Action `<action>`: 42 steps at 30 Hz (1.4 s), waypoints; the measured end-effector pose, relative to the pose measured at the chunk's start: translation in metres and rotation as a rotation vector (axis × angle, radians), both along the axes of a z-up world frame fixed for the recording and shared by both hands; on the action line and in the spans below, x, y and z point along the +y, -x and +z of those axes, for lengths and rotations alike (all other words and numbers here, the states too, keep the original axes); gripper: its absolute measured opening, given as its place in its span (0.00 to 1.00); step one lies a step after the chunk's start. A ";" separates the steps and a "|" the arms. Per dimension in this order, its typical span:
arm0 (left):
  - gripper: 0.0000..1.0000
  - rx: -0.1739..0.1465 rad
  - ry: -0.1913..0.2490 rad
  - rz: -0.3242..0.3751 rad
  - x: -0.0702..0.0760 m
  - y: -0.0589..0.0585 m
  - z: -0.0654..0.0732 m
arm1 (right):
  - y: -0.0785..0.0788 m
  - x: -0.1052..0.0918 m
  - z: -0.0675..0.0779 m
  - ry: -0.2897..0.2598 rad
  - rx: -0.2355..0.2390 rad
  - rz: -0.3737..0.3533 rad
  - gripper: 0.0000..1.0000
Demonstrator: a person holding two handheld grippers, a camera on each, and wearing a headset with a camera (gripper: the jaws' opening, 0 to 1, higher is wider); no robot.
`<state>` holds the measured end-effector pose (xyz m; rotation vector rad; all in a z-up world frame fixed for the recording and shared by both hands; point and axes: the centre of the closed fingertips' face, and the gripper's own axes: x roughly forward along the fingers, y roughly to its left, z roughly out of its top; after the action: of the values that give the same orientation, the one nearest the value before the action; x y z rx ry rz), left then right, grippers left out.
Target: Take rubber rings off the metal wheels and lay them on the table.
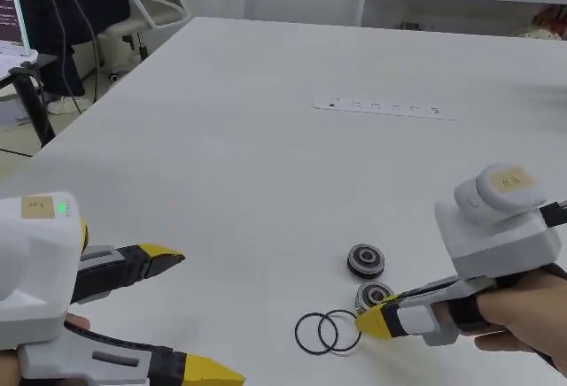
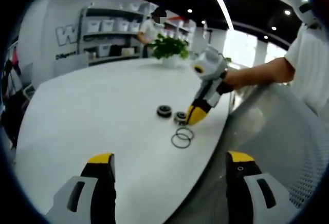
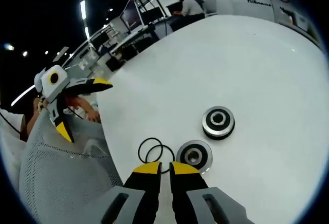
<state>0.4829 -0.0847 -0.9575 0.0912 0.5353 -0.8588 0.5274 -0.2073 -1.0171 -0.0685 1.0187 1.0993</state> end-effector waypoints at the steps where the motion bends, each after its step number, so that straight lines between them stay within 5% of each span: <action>1: 0.90 0.000 -0.001 0.000 0.000 0.000 0.000 | -0.001 0.000 0.001 0.000 -0.005 0.001 0.04; 18: 0.89 -0.011 -0.019 0.005 0.002 -0.002 0.000 | -0.013 0.006 0.029 -0.091 -0.076 -0.018 0.11; 22: 0.89 -0.027 -0.003 0.009 0.002 -0.003 0.005 | -0.012 0.011 0.042 -0.128 -0.115 0.002 0.14; 25: 0.89 -0.031 0.007 0.013 0.002 -0.004 0.007 | -0.023 0.013 0.058 -0.168 -0.200 0.006 0.16; 30: 0.88 -0.037 -0.007 0.002 0.001 -0.004 0.006 | -0.032 0.013 0.080 -0.254 -0.223 -0.040 0.20; 42: 0.89 -0.042 -0.042 -0.031 -0.001 -0.004 0.003 | -0.070 0.013 0.122 -0.275 -0.356 -0.093 0.24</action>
<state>0.4868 -0.0856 -0.9542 0.1557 0.5138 -0.8744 0.5977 -0.1946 -0.8951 0.0053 0.5430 1.0860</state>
